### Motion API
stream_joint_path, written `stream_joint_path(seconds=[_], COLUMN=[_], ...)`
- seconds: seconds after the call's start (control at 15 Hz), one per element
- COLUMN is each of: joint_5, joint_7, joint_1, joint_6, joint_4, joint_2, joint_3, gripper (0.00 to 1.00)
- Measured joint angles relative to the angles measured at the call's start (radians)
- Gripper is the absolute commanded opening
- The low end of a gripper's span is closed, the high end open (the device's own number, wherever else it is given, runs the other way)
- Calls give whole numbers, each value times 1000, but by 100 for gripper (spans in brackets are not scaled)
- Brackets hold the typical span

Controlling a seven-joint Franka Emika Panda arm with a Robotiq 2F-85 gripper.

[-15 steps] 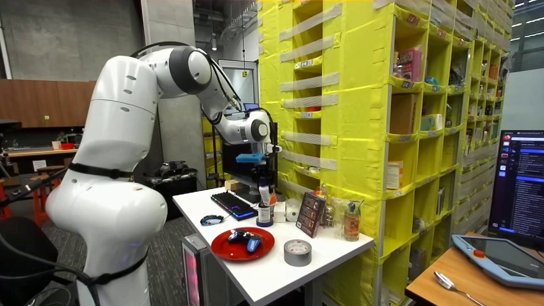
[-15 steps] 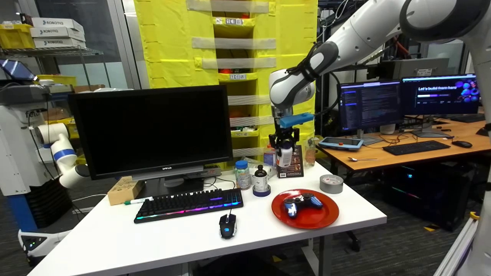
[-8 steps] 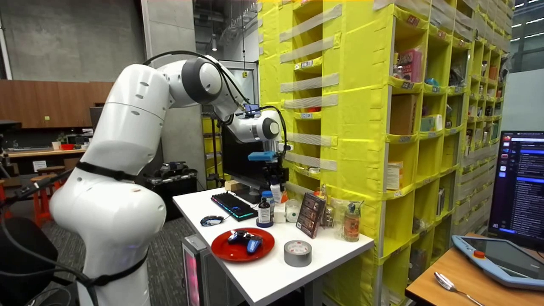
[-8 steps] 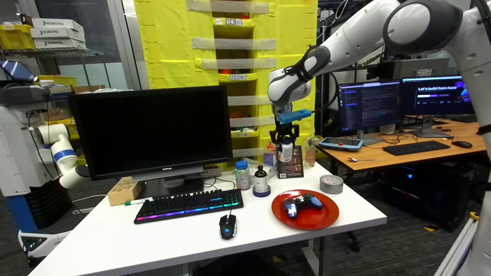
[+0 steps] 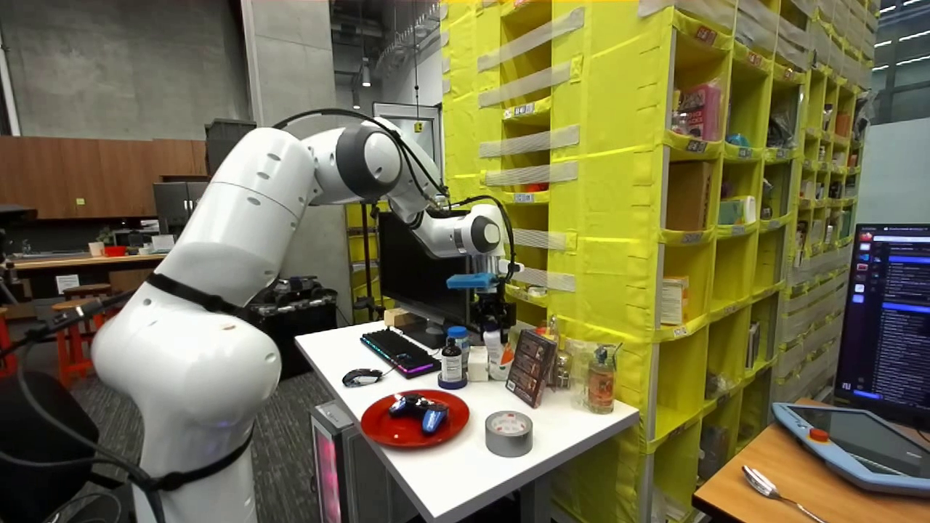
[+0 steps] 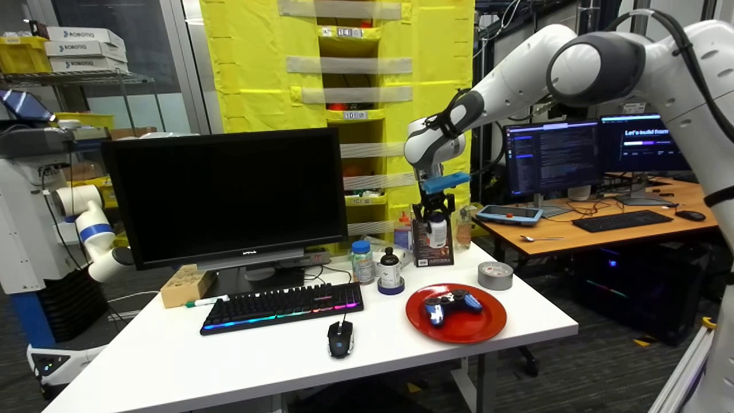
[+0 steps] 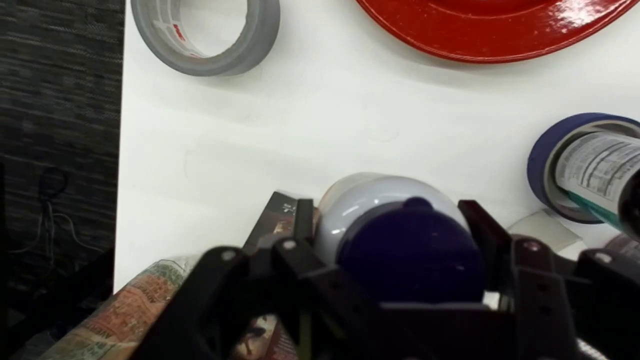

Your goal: Remove the bottle from the plate

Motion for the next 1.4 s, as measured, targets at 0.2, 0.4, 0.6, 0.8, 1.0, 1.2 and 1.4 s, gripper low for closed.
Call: stream_joint_path(seconds=[0.2, 0.4, 0.6, 0.8, 1.0, 1.2, 1.4], joint_5=[0, -1, -1, 0, 0, -1, -1], joint_7=[-20, -47, -74, -93, -98, -99, -99], joint_1=[-8, -6, 6, 16, 24, 34, 45], joint_6=[0, 3, 13, 30, 56, 77, 81], joint_4=[21, 38, 46, 46, 45, 47, 47], joint_2=[47, 88, 122, 151, 178, 191, 191], joint_3=[-3, 0, 8, 25, 37, 39, 39], gripper=[45, 45, 45, 45, 45, 94, 100])
